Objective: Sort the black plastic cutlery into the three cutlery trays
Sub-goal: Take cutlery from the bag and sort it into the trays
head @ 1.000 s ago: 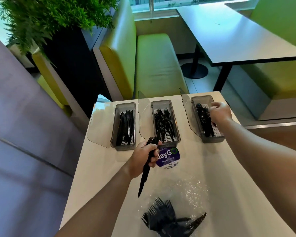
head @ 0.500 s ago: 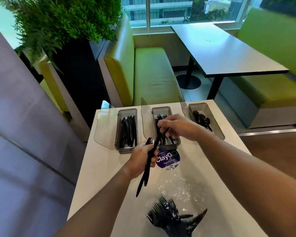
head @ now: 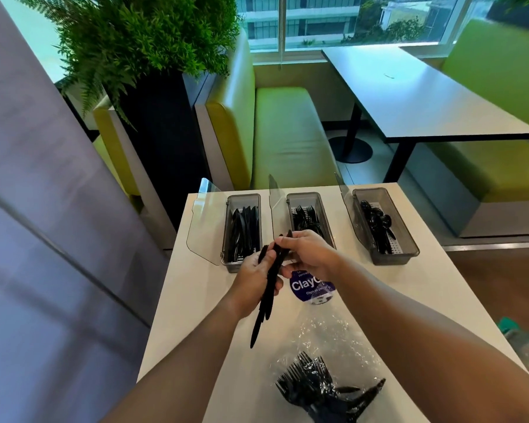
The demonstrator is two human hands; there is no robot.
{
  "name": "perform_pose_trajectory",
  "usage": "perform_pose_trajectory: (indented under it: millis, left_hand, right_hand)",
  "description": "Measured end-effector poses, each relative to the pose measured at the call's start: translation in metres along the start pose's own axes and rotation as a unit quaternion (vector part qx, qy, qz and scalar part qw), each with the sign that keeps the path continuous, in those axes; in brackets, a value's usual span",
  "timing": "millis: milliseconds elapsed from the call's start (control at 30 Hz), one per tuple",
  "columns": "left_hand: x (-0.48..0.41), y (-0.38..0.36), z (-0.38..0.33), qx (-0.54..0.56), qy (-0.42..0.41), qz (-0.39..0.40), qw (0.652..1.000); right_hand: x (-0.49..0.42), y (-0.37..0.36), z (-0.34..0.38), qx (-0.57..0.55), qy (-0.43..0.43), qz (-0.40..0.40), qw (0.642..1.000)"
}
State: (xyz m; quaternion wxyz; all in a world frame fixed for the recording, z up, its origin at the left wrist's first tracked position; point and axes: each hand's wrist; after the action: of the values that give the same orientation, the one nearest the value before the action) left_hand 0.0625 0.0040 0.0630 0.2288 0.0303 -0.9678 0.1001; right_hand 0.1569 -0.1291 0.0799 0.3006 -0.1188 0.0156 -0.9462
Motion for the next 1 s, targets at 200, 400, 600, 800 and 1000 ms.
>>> perform_pose_trajectory:
  millis: [200, 400, 600, 800, 1000]
  left_hand:
    - [0.000, 0.006, 0.003, 0.034, 0.039, 0.008, 0.999]
    - [-0.007, 0.006, 0.004, 0.044, 0.059, -0.003, 0.997]
    - [-0.015, 0.007, 0.007, 0.063, 0.077, 0.005, 0.995]
    - [-0.020, 0.006, 0.007, 0.098, 0.089, 0.024, 0.991]
    - [-0.020, 0.003, 0.003, 0.077, 0.075, 0.052, 0.993]
  right_hand:
    - [-0.016, -0.002, 0.016, -0.100, 0.006, -0.092, 0.991]
    - [-0.026, -0.002, 0.025, -0.203, 0.020, -0.185, 0.961]
    - [-0.032, 0.009, 0.024, -0.187, 0.061, -0.197, 0.960]
    - [-0.018, 0.015, 0.013, 0.069, 0.052, -0.016, 0.996]
    - [-0.014, 0.011, 0.002, 0.156, 0.037, 0.047, 0.986]
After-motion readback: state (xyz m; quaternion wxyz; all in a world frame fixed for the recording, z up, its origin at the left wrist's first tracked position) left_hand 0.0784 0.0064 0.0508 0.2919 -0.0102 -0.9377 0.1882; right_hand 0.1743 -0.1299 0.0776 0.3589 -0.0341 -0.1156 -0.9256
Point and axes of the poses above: each hand's wrist, its own x-axis away from the middle knuckle, its own y-axis out of the back of the hand, z = x × y, and after that the axes turned 11 degrees about y, right-handed
